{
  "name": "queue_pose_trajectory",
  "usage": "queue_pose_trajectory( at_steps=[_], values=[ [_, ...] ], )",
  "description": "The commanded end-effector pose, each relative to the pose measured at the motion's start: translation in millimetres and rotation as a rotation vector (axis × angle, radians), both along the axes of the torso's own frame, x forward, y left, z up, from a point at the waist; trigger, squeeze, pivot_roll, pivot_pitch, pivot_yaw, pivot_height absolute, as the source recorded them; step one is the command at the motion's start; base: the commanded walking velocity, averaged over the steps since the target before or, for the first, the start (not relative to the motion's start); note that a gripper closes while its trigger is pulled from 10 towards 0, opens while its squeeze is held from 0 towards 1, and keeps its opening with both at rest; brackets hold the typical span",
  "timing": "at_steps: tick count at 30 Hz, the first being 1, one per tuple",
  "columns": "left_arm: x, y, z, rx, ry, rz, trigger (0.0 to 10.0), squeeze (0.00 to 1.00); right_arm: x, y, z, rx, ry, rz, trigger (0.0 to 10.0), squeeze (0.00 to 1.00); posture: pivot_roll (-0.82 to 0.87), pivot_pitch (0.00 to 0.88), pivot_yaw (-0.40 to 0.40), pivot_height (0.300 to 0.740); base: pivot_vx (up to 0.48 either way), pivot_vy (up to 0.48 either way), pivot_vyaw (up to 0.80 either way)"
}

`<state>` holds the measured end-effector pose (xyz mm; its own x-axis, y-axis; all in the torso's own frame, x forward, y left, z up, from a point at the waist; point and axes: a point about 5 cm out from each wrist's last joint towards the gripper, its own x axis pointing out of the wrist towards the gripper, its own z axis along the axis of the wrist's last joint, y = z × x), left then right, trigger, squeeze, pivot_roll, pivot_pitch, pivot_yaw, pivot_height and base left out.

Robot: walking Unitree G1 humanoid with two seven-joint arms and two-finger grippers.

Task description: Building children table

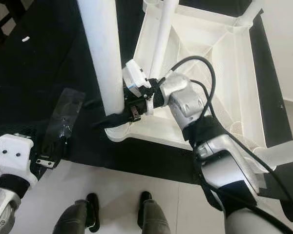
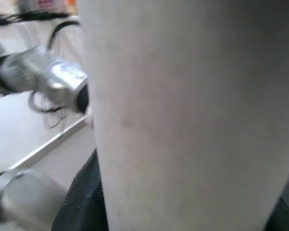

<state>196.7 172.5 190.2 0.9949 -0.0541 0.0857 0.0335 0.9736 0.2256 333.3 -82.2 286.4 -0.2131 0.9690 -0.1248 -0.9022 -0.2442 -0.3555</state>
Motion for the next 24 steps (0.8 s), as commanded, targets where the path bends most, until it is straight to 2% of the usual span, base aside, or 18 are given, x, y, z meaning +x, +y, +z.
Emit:
queue_pose_trajectory(
  at_steps=[1,5,7,9,10,11,12,13,15,16,17,18,19,21,24],
  values=[
    [-0.6,-1.3,-5.2,-0.005,0.014,0.009,10.0,0.00,6.5,-13.1,-30.2,-0.088,0.068,-0.180,10.0,0.00,0.00,0.383,-0.086,0.740,0.000,0.000,0.00],
    [2.4,-0.6,-5.4,-0.016,0.002,0.017,10.0,0.00,0.5,-21.0,-38.6,-0.089,0.072,-0.327,10.0,0.00,-0.02,0.361,-0.082,0.740,0.000,0.000,0.00],
    [3.2,-0.1,-5.4,-0.018,0.000,0.020,10.0,0.00,-2.0,-21.5,-41.4,-0.097,0.074,-0.355,10.0,0.00,-0.02,0.361,-0.082,0.740,0.000,0.000,0.00],
    [8.0,2.9,-4.3,-0.021,-0.015,0.032,10.0,0.00,-10.3,-16.2,-52.7,-0.111,0.109,-0.479,10.0,0.00,-0.04,0.339,-0.089,0.740,0.000,0.000,0.00],
    [8.0,2.9,-4.3,-0.021,-0.015,0.032,10.0,0.00,-10.3,-16.2,-52.7,-0.111,0.109,-0.479,10.0,0.00,-0.04,0.339,-0.089,0.740,0.000,0.000,0.00],
    [9.9,3.9,-3.7,-0.022,-0.021,0.036,10.0,0.00,-12.9,-13.9,-56.5,-0.113,0.121,-0.529,10.0,0.00,-0.04,0.339,-0.089,0.740,0.000,0.000,0.00],
    [12.9,5.7,-2.1,-0.017,-0.034,0.040,10.0,0.00,-12.5,-11.3,-62.9,-0.112,0.148,-0.650,10.0,0.00,-0.04,0.330,-0.092,0.740,0.000,0.000,0.00],
    [12.9,5.7,-2.1,-0.017,-0.034,0.040,10.0,0.00,-12.5,-11.3,-62.9,-0.112,0.148,-0.650,10.0,0.00,-0.04,0.330,-0.092,0.740,0.000,0.000,0.00],
    [19.6,10.5,4.1,-0.006,-0.067,0.050,10.0,0.00,-9.8,-8.0,-71.0,0.011,0.155,-0.991,10.0,0.00,-0.04,0.318,-0.090,0.740,0.000,0.000,0.00],
    [19.6,10.5,4.1,-0.006,-0.067,0.050,10.0,0.00,-9.8,-8.0,-71.0,0.011,0.155,-0.991,10.0,0.00,-0.04,0.318,-0.090,0.740,0.000,0.000,0.00],
    [22.0,12.3,6.5,-0.002,-0.078,0.054,10.0,0.00,-10.8,-8.5,-73.8,0.057,0.173,-1.100,10.0,0.00,-0.04,0.314,-0.090,0.740,0.000,0.000,0.00],
    [24.6,15.2,9.8,0.005,-0.092,0.058,10.0,0.00,-18.7,-5.4,-78.6,0.100,0.196,-1.173,10.0,0.00,-0.04,0.307,-0.082,0.740,0.000,0.000,0.00],
    [24.6,15.2,9.8,0.005,-0.092,0.058,10.0,0.00,-18.7,-5.4,-78.6,0.100,0.196,-1.173,10.0,0.00,-0.04,0.307,-0.082,0.740,0.000,0.000,0.00],
    [30.2,21.6,17.4,0.017,-0.125,0.073,10.0,0.00,-33.5,2.5,-89.6,0.183,0.280,-1.249,10.0,0.00,-0.04,0.292,-0.068,0.740,0.000,0.000,0.00],
    [34.9,26.5,22.9,0.027,-0.150,0.082,10.0,0.00,-40.3,6.2,-94.5,0.211,0.305,-1.292,10.0,0.00,-0.03,0.275,-0.056,0.740,0.000,0.000,0.00]
  ],
)
